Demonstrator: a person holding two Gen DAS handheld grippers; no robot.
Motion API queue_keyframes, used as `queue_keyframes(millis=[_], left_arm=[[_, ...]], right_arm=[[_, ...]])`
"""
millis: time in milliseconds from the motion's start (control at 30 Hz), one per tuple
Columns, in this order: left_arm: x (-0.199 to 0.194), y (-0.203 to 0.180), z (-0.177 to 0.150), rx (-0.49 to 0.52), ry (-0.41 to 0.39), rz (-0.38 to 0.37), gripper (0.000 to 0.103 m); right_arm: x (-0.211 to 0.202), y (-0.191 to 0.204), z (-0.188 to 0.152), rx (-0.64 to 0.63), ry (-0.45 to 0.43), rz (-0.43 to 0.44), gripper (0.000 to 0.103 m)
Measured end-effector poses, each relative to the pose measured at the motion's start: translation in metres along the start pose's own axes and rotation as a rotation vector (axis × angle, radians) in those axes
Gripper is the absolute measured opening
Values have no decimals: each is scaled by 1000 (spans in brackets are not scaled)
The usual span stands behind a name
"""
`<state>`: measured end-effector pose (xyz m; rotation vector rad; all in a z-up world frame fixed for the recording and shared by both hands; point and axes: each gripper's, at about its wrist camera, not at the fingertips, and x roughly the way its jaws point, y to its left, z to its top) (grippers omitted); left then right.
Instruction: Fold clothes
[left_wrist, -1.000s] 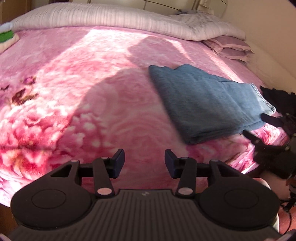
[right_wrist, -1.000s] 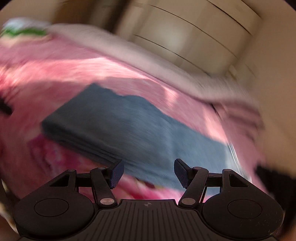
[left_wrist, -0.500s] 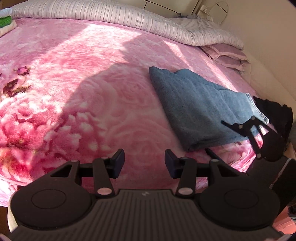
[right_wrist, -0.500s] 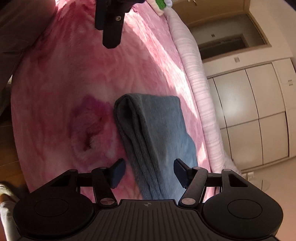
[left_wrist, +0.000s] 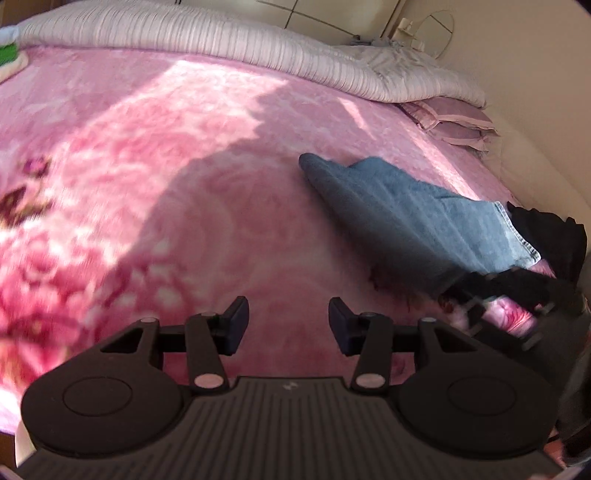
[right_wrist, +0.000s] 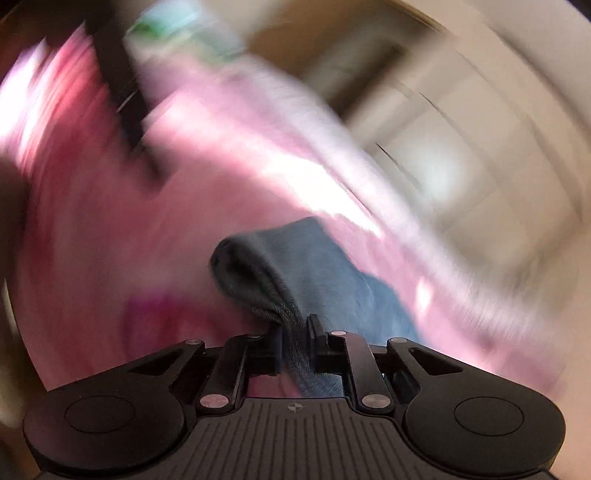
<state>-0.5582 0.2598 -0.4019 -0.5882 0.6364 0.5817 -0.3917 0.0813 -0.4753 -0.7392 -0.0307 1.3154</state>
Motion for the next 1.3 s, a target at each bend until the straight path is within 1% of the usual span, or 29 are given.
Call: queue_keyframes(millis=[67,167,267,400,433,500,533,567,600,633,733,867,900,1033,1067,1100,1133,1167,1200,1300], left_arm=[[7,-9,10,25,-4,-11,42],[21,-30,27,76,-11,-48,42],[40,-58,42,131,-12,-114,42],[70,-97,55,190,11,-205,42],[78,-107,57,204,19,-222,42],[93,-126,59,227,36,-256,42],[99,-133,59,233,47,-271,42],[105,-140,59,234,57,-285,42],[111,-146,60,233,67,-299,42],[117,-152,62,230,75,-311,42],[129,-169,69,226,85,-336,42],[138,-188,80,257,74,-360,42],[140,-192,81,262,74,-366,42],[150,-207,83,251,88,-392,42],[151,-209,82,246,92,-398,42],[153,-211,81,243,96,-400,42],[155,-213,81,243,98,-397,42],[157,-214,81,245,99,-391,42],[158,-215,81,245,95,-387,42],[160,-218,85,237,79,-381,42]], right_arm=[[-9,-41,-10,247,-31,-12,11],[-23,-102,-26,618,-76,-29,11],[-36,-164,-41,988,-122,-46,11],[-54,-245,-62,1482,-183,-69,11],[-56,-255,-79,1548,-161,-118,11],[-57,-269,-112,1640,-84,-196,15],[-53,-274,-128,1674,-41,-221,17],[-52,-275,-139,1698,-14,-225,24],[-52,-276,-150,1720,10,-226,27],[-51,-277,-160,1743,35,-227,28],[-59,-279,-167,1739,-16,-214,33],[-66,-283,-175,1746,-77,-207,40],[-66,-284,-177,1754,-83,-213,43],[-77,-283,-191,1804,-114,-255,45],[-80,-286,-194,1816,-129,-264,44],[-78,-290,-190,1776,-105,-278,28],[-77,-293,-185,1730,-76,-293,14],[-75,-297,-180,1684,-47,-308,11],[-74,-299,-178,1664,-35,-316,7],[-71,-307,-173,1614,-4,-335,6]])
